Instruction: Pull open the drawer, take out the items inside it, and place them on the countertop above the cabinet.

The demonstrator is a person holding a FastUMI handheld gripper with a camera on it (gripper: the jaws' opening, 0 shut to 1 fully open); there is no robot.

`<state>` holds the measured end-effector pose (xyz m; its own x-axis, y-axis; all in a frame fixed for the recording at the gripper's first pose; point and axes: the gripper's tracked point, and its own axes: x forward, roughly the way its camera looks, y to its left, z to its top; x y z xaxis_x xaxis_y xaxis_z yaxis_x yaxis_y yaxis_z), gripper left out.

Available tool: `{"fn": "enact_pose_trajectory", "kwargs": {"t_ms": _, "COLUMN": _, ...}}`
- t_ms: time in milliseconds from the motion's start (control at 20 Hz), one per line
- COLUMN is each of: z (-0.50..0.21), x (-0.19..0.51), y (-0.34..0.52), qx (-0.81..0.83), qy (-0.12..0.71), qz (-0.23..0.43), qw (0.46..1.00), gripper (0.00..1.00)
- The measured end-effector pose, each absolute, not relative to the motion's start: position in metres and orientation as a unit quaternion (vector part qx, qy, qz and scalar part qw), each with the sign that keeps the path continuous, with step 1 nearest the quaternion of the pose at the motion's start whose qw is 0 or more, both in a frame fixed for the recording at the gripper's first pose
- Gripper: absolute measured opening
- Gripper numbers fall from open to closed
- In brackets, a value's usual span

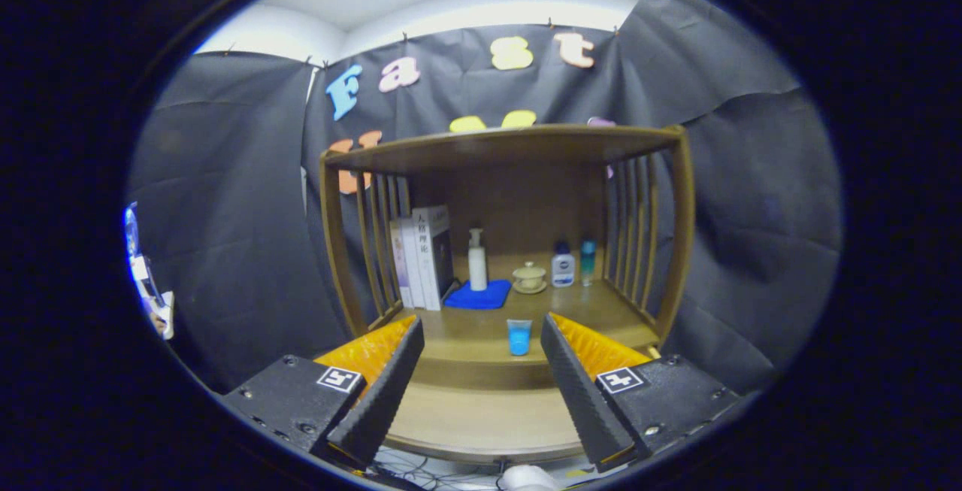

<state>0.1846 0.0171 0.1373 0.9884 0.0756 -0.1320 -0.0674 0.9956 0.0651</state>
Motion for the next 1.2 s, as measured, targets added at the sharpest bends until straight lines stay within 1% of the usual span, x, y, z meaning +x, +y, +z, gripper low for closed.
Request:
{"fn": "enact_pose_trajectory", "kwargs": {"t_ms": 250, "z": 0.106, "x": 0.144, "y": -0.012, "qx": 0.027, "qy": 0.034, "qz": 0.008, "qw": 0.999, "gripper": 0.99}}
{"fn": "enact_pose_trajectory", "kwargs": {"t_ms": 400, "z": 0.070, "x": 0.132, "y": -0.013, "qx": 0.020, "qy": 0.037, "qz": -0.003, "qw": 0.999, "gripper": 0.99}}
{"fn": "enact_pose_trajectory", "kwargs": {"t_ms": 500, "z": 0.032, "x": 0.124, "y": -0.010, "qx": 0.008, "qy": 0.045, "qz": -0.004, "qw": 0.999, "gripper": 0.99}}
{"fn": "enact_pose_trajectory", "kwargs": {"t_ms": 700, "z": -0.045, "x": 0.123, "y": 0.003, "qx": -0.017, "qy": 0.078, "qz": -0.002, "qw": 0.997, "gripper": 0.99}}
{"fn": "enact_pose_trajectory", "kwargs": {"t_ms": 850, "z": -0.089, "x": 0.127, "y": 0.016, "qx": -0.023, "qy": 0.101, "qz": 0.000, "qw": 0.995, "gripper": 0.99}}
{"fn": "enact_pose_trajectory", "kwargs": {"t_ms": 1000, "z": -0.114, "x": 0.134, "y": 0.023, "qx": -0.027, "qy": 0.107, "qz": 0.001, "qw": 0.994, "gripper": 1.00}}
{"fn": "enact_pose_trajectory", "kwargs": {"t_ms": 1200, "z": -0.128, "x": 0.145, "y": 0.021, "qx": -0.031, "qy": 0.117, "qz": -0.011, "qw": 0.993, "gripper": 0.99}}
